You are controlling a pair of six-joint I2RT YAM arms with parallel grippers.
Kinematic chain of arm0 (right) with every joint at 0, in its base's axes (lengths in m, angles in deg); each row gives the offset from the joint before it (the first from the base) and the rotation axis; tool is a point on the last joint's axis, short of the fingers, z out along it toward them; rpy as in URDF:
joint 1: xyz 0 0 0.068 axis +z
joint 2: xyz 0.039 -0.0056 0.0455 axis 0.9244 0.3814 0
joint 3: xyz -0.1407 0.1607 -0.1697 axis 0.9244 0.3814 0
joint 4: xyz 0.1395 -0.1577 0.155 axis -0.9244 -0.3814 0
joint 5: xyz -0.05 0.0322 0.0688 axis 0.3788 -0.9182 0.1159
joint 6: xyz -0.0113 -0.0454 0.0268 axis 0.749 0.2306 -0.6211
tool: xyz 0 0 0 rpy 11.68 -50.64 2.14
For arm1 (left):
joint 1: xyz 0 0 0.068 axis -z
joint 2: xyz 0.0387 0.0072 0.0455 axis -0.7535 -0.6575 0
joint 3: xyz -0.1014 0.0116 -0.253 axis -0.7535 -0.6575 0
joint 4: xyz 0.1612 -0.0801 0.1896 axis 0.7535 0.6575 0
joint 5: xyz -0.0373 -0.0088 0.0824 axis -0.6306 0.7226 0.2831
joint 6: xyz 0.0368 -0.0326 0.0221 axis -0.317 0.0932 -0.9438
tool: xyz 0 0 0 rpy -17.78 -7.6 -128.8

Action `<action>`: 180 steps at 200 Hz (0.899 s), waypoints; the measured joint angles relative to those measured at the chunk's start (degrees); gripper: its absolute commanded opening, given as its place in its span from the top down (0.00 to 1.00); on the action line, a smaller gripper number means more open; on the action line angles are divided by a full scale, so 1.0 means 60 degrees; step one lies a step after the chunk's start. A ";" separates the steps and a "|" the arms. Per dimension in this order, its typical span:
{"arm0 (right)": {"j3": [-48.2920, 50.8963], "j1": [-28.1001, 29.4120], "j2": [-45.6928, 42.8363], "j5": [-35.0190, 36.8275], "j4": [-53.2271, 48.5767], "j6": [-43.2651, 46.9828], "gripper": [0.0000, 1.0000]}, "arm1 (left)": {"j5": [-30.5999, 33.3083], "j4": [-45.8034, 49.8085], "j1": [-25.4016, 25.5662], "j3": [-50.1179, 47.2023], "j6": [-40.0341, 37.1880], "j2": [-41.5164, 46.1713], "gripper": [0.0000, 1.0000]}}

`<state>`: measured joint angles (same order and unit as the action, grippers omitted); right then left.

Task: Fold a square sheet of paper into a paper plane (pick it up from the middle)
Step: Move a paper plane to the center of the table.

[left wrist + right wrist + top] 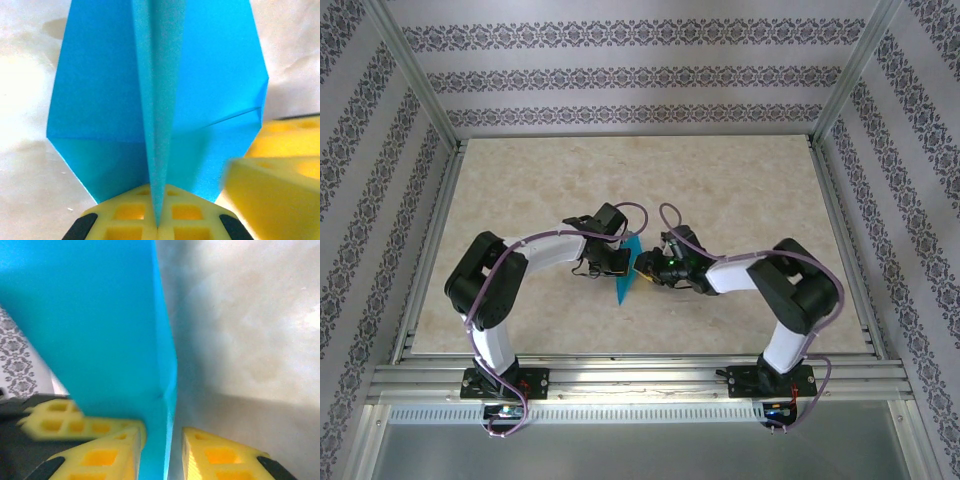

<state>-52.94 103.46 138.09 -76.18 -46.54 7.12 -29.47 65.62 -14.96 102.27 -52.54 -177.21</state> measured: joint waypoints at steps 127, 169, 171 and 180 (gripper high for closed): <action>0.1377 -0.1260 -0.3960 0.0783 -0.3013 0.1300 0.65 | 0.1501 0.0973 0.0040 0.0947 0.0044 -0.0583 0.87; 0.1410 -0.1260 -0.4003 0.0783 -0.3096 0.1322 0.64 | 0.1497 0.1035 0.0040 0.1111 0.0047 -0.0772 0.86; 0.1413 -0.1260 -0.4003 0.0783 -0.3093 0.1322 0.64 | 0.1497 0.1035 0.0040 0.1118 0.0047 -0.0787 0.86; 0.1413 -0.1260 -0.4003 0.0780 -0.3093 0.1322 0.64 | 0.1490 0.1035 0.0040 0.1173 0.0047 -0.0874 0.85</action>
<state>-44.46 95.89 114.06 -71.50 -65.09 15.05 -20.53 71.83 -14.72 109.31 -52.26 -182.45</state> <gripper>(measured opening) 0.355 0.141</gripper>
